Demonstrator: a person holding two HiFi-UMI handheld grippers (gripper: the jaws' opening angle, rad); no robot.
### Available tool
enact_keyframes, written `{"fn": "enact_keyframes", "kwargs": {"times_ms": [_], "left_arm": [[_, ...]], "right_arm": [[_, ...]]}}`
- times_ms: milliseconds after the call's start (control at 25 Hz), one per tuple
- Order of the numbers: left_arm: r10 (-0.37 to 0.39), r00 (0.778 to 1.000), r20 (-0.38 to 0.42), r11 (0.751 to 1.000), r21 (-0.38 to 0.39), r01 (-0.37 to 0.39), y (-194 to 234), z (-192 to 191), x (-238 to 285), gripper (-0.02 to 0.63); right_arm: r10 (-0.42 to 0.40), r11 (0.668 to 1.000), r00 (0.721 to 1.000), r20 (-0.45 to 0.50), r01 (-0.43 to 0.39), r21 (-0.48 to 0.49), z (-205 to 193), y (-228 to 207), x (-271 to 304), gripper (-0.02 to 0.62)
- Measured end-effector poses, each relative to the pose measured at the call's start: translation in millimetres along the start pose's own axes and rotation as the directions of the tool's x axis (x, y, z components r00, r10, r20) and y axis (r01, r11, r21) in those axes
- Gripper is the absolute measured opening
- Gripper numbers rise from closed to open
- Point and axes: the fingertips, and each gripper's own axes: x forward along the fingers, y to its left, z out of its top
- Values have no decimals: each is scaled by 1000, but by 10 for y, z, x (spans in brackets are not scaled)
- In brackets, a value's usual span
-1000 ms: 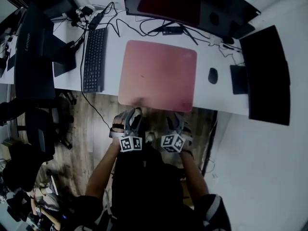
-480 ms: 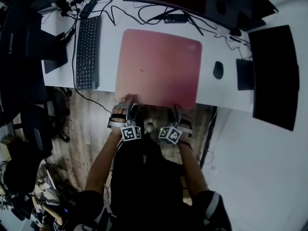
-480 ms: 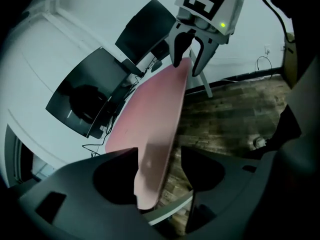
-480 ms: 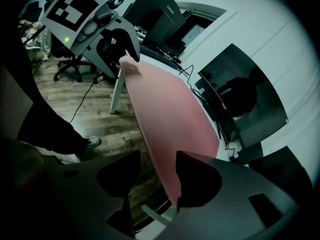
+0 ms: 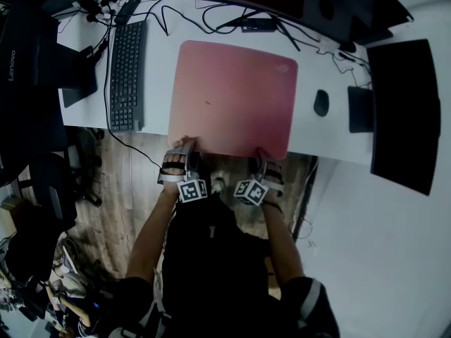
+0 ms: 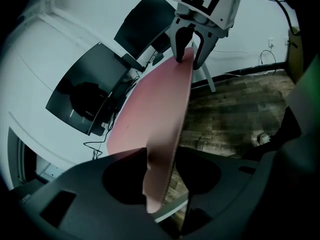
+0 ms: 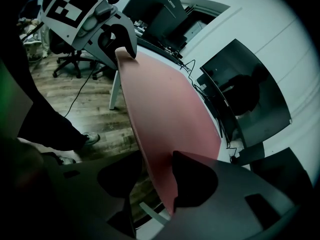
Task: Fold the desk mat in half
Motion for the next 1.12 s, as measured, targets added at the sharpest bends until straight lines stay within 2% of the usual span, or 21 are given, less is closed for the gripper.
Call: {"fn": "enact_keyframes", "kwargs": {"times_ms": [120, 280, 440, 680, 840, 1000, 1120], "left_arm": [[-8, 1000, 12, 1000, 9, 8, -60, 3, -60, 116], [21, 999, 43, 998, -59, -19, 107, 43, -151, 51], [9, 999, 42, 997, -73, -6, 152, 50, -174, 31], [-77, 995, 59, 988, -126, 84, 256, 97, -244, 21], [-142, 988, 66, 984, -102, 148, 362, 151, -354, 21], [-175, 981, 87, 980, -80, 182, 556, 218, -451, 21], [-222, 971, 92, 972, -62, 228, 645, 268, -543, 20]], "right_arm": [[13, 1000, 1000, 3, -13, 2, 9, 8, -54, 160], [7, 1000, 1000, 15, -7, -4, 53, -8, -126, 75], [-1, 1000, 1000, 21, 0, 4, 47, -38, -162, 33], [3, 1000, 1000, 24, -4, 18, 128, -226, -298, 23], [13, 998, 999, 44, -15, 54, 178, -358, -410, 21], [33, 995, 997, 69, -39, 90, 266, -516, -511, 21], [76, 989, 995, 66, -84, 121, 303, -616, -631, 20]]}}
